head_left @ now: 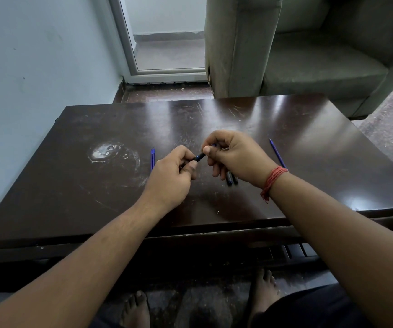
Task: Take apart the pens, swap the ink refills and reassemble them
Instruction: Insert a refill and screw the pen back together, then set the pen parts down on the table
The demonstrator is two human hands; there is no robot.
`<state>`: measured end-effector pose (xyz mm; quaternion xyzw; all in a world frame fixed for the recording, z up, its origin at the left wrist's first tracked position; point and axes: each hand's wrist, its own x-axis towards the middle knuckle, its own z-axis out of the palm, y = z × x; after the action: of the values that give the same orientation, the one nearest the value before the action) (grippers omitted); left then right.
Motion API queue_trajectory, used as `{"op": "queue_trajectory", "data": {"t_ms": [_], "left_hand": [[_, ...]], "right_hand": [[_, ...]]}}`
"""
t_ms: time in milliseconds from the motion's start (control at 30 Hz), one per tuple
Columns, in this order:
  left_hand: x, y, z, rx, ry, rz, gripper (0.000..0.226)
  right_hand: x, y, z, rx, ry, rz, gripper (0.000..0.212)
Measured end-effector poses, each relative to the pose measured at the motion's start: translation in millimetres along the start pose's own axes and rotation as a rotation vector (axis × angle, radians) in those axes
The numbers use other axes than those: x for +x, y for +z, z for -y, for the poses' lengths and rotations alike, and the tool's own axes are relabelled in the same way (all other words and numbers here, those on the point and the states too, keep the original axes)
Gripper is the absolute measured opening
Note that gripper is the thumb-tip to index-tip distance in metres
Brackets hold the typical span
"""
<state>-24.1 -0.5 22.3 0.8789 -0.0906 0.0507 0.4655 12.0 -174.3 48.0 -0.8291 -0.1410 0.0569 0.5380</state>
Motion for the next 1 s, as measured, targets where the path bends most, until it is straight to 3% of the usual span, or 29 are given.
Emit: {"op": "queue_trajectory", "data": {"t_ms": [100,233,367,500,700,800,867,1000], "left_hand": [[0.0,1.6,-2.5,-0.046,-0.022,0.006,0.013],[1.7,0.6,-0.2,-0.059,-0.057,-0.002,0.016],[2.2,-0.1,-0.6,-0.065,-0.064,-0.003,0.013],[1.4,-0.3,-0.3,-0.062,-0.072,0.009,0.012],[2.1,-2.3,0.6,-0.064,-0.08,0.013,0.012],[2.9,-2.0,2.6,-0.051,-0.084,0.025,0.011],[3.5,-1.7,3.7,-0.046,-0.085,0.026,0.011],[4.0,-1.4,4.7,-0.038,-0.08,0.029,0.011]], "right_hand": [[1.4,-16.8,-4.8,-0.105,-0.028,-0.085,0.014],[2.8,-44.9,-22.4,-0.668,-0.014,-0.277,0.014],[5.5,-59.6,-40.9,-0.922,0.155,-0.137,0.025],[7.1,-56.1,-47.5,-0.932,0.289,0.008,0.028],[7.1,-53.5,-45.3,-0.962,0.323,0.024,0.027],[7.0,-54.6,-41.2,-0.812,0.275,-0.061,0.02],[6.4,-53.5,-34.5,-0.525,0.242,-0.129,0.011],[7.6,-48.2,-25.4,-0.025,0.186,-0.111,0.021]]}}
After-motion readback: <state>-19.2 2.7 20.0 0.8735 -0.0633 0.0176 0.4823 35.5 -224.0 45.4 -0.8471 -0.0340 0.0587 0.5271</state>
